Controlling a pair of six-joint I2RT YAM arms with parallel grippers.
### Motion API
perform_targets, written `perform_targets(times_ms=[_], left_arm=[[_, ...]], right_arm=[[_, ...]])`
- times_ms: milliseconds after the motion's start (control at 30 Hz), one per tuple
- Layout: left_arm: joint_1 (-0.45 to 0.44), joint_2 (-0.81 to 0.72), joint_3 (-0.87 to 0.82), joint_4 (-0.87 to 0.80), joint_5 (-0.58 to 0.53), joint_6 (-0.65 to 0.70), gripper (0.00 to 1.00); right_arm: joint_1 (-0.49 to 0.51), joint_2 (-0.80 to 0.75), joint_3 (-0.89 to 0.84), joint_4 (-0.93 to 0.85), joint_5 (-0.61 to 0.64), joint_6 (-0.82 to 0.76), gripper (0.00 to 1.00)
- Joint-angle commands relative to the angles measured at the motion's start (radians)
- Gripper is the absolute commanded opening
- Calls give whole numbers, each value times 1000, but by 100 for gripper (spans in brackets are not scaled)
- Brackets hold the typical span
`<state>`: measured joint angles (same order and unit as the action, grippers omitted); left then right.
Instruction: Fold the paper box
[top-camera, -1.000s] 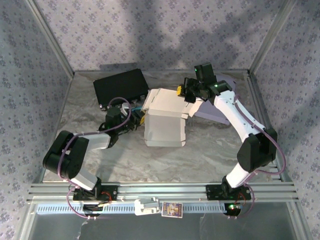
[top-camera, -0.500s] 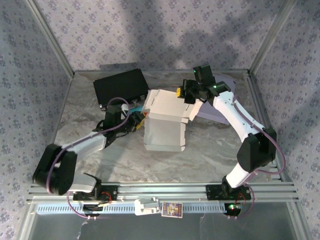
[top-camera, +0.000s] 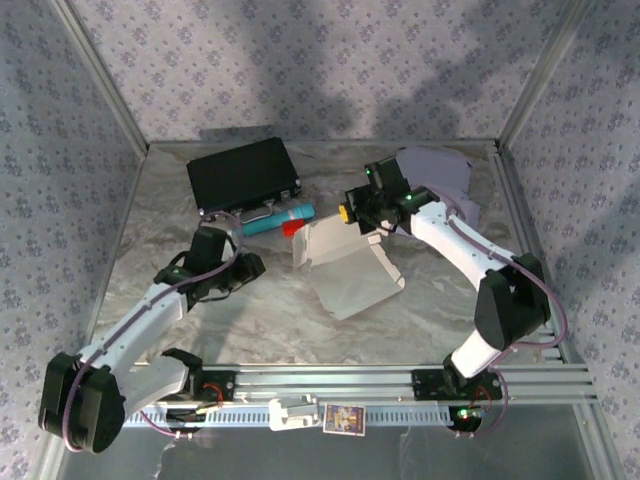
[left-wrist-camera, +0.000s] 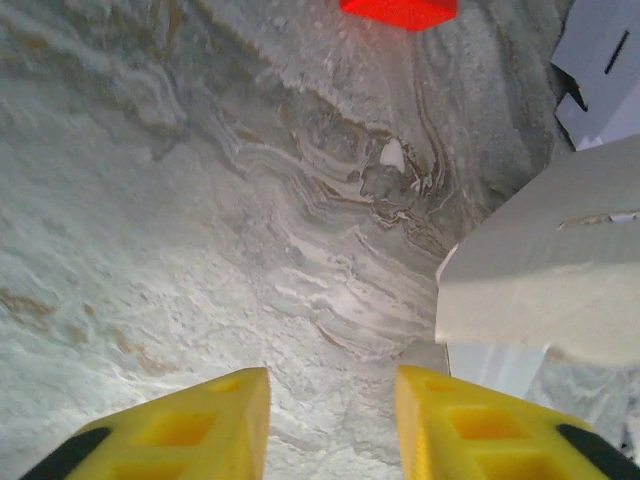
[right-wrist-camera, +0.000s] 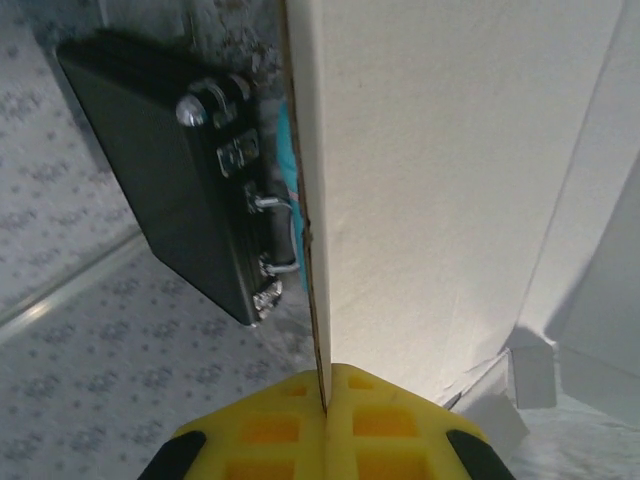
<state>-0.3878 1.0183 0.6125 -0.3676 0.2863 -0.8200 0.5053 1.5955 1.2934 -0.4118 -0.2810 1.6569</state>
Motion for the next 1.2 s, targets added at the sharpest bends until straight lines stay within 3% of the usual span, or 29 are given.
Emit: perform_targets(times_ms=[0, 167, 433, 633, 867, 1167], left_arm=[[16, -14, -41, 27, -6, 127, 33], [12, 16, -95, 226, 72, 290, 26], [-84, 98, -125, 387, 141, 537, 31], [-167, 158, -138, 494, 116, 518, 37], [-182, 153, -150, 587, 32, 481, 41], [-203, 213, -122, 620, 85, 558, 40]], right_arm=[[15, -56, -67, 123, 3, -152, 0], [6, -62, -218, 289, -97, -240, 0], [9, -80, -354, 507, -126, -248, 0], [14, -84, -364, 565, -127, -237, 0], [16, -59, -385, 673, -138, -200, 0], [16, -41, -397, 725, -162, -177, 0]])
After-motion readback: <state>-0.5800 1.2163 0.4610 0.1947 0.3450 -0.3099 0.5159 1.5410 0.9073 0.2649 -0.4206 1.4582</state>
